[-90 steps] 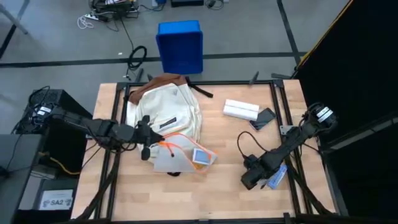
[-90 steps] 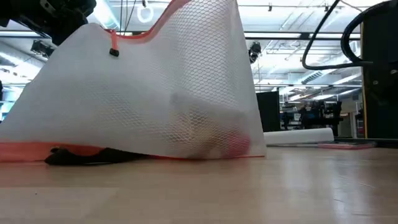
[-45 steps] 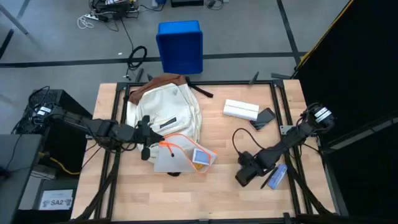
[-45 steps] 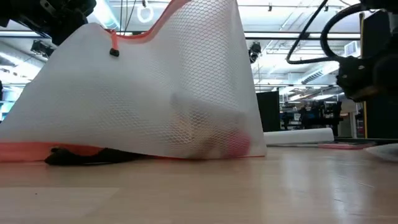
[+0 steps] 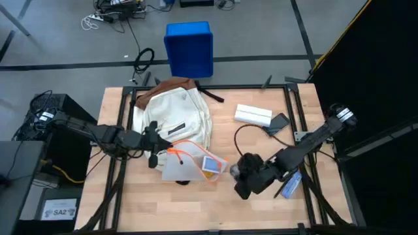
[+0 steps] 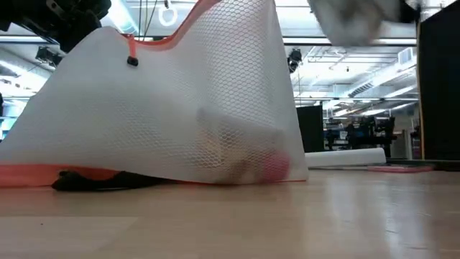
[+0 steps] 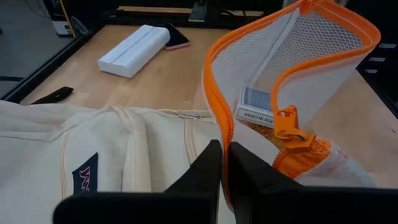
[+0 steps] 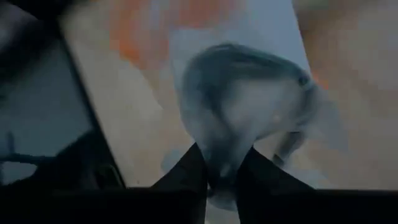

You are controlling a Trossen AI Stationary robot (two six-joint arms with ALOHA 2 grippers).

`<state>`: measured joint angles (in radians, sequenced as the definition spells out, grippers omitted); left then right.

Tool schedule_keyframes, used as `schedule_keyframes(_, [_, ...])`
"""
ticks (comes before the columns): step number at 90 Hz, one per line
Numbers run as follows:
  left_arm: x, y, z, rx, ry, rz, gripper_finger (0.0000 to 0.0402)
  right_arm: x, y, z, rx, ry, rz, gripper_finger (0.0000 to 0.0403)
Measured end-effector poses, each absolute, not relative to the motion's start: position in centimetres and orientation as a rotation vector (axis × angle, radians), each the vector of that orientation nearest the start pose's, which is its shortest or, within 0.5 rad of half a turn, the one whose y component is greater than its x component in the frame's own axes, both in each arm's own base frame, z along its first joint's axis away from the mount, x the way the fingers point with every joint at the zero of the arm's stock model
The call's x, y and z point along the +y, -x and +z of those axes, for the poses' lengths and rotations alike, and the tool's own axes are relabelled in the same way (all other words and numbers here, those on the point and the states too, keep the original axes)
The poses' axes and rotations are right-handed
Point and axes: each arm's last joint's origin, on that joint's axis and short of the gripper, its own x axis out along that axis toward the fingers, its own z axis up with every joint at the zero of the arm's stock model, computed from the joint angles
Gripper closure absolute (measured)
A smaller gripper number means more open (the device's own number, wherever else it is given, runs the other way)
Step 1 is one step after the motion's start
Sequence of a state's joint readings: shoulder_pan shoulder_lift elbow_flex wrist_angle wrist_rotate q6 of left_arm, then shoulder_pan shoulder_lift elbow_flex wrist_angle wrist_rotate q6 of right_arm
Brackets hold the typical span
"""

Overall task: Unpack backpack
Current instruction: Put the black earphone into the zip bag, then put the violet granola bar into the zip bag

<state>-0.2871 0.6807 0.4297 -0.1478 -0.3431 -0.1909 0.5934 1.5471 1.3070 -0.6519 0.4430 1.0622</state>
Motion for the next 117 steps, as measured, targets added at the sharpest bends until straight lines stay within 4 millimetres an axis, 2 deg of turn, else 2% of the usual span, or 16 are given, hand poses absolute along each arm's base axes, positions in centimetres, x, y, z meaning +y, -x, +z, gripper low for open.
schedule_keyframes(14, [-3.4, -15.1, 23.0, 0.371, 0.064, 0.091, 0.0402, 16.8, -30.1, 34.4, 0.469, -0.423, -0.133, 0.0377])
schedule_keyframes(25, [-3.5, -15.1, 23.1, 0.365, 0.062, 0.09, 0.0402, 15.3, -32.5, 35.5, 0.344, -0.321, -0.005, 0.0369])
schedule_keyframes(45, [-3.4, -15.1, 23.0, 0.367, 0.06, 0.09, 0.0402, 11.0, -36.2, 33.0, 0.428, -0.319, 0.049, 0.0381])
schedule_keyframes(56, [-3.4, -15.1, 23.0, 0.377, 0.059, 0.091, 0.0402, 9.6, -37.2, 32.0, 0.488, -0.36, 0.099, 0.0356])
schedule_keyframes(77, [-3.4, -15.1, 22.9, 0.382, 0.058, 0.091, 0.0402, 8.1, -37.5, 31.1, 0.573, -0.385, 0.121, 0.029])
schedule_keyframes(117, [-3.4, -15.1, 22.9, 0.378, 0.064, 0.092, 0.0402, 7.8, -37.3, 30.7, 0.624, -0.365, 0.112, 0.0208])
